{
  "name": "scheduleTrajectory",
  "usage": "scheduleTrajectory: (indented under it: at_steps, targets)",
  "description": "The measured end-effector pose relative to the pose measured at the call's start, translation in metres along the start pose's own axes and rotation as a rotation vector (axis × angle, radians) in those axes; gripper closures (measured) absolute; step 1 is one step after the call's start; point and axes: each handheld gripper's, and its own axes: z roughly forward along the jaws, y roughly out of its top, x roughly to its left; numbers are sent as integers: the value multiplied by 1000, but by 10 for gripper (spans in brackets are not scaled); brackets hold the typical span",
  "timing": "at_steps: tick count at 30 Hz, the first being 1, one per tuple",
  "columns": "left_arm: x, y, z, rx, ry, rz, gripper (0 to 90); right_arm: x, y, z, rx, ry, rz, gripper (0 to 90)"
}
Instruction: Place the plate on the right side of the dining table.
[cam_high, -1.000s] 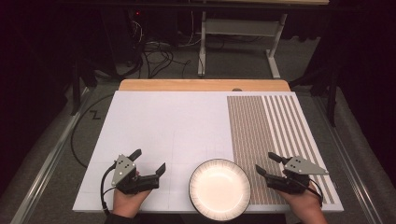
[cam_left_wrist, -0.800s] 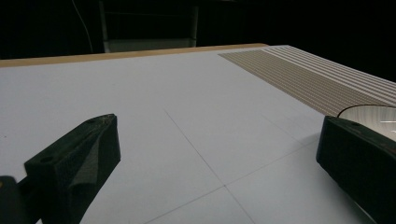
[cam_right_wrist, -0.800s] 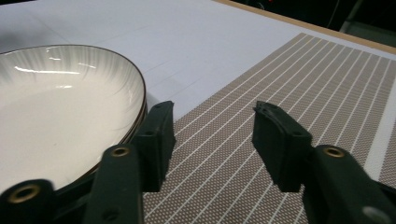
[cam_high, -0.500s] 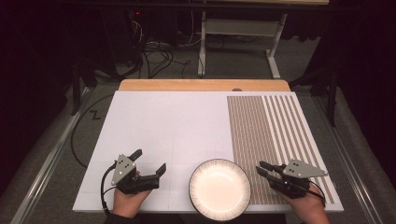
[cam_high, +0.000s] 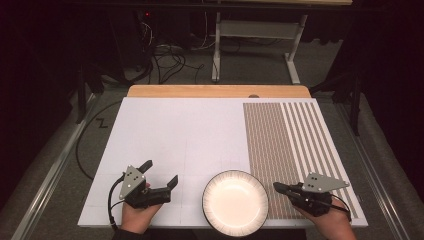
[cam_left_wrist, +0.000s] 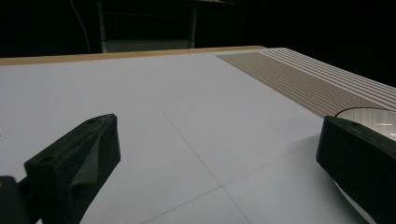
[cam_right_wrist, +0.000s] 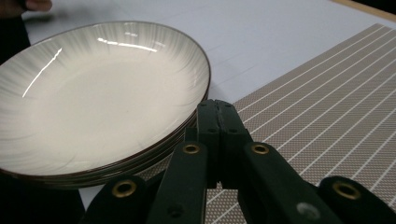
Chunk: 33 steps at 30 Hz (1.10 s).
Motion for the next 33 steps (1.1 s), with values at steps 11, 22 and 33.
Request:
scheduleTrajectory:
  at_steps: [11, 22, 33]
  targets:
    - [0, -1, 0, -2, 3, -12, 6, 11, 5, 6, 96, 67, -48, 900]
    - [-1, 1, -3, -15, 1, -7, 6, 19, 8, 7, 132, 94, -78, 900]
    - [-1, 1, -4, -17, -2, 1, 6, 23, 10, 6, 164, 101, -102, 900]
